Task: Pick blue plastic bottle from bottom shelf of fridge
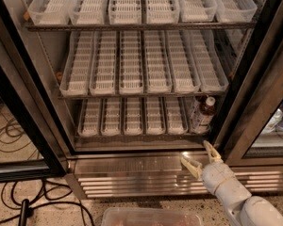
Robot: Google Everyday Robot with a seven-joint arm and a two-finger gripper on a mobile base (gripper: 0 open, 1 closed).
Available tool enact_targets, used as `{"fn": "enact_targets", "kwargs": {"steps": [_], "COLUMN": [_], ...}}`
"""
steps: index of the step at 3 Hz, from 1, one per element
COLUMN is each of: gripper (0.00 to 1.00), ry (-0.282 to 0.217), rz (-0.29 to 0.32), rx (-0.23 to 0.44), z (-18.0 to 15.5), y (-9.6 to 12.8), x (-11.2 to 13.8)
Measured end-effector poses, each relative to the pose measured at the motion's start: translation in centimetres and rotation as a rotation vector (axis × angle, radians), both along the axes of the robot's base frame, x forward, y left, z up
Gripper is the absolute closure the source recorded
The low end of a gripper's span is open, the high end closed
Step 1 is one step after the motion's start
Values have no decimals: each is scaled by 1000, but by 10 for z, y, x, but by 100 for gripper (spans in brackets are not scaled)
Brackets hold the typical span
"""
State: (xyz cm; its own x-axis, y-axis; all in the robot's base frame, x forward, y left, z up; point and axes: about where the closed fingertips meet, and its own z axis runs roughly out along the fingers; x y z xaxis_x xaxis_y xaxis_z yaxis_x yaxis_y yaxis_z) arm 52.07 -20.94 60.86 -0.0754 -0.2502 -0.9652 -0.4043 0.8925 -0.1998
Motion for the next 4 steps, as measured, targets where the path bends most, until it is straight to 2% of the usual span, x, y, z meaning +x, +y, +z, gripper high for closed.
{"fn": "enact_targets", "kwargs": {"steps": [1, 2, 4], "gripper": [48, 40, 8], "ry": [-29, -34, -34], "rz": [-110, -217, -220], "rx": [18, 22, 23], "z": [3, 1, 1], "y": [3, -9, -9], "x": [1, 6, 6]}}
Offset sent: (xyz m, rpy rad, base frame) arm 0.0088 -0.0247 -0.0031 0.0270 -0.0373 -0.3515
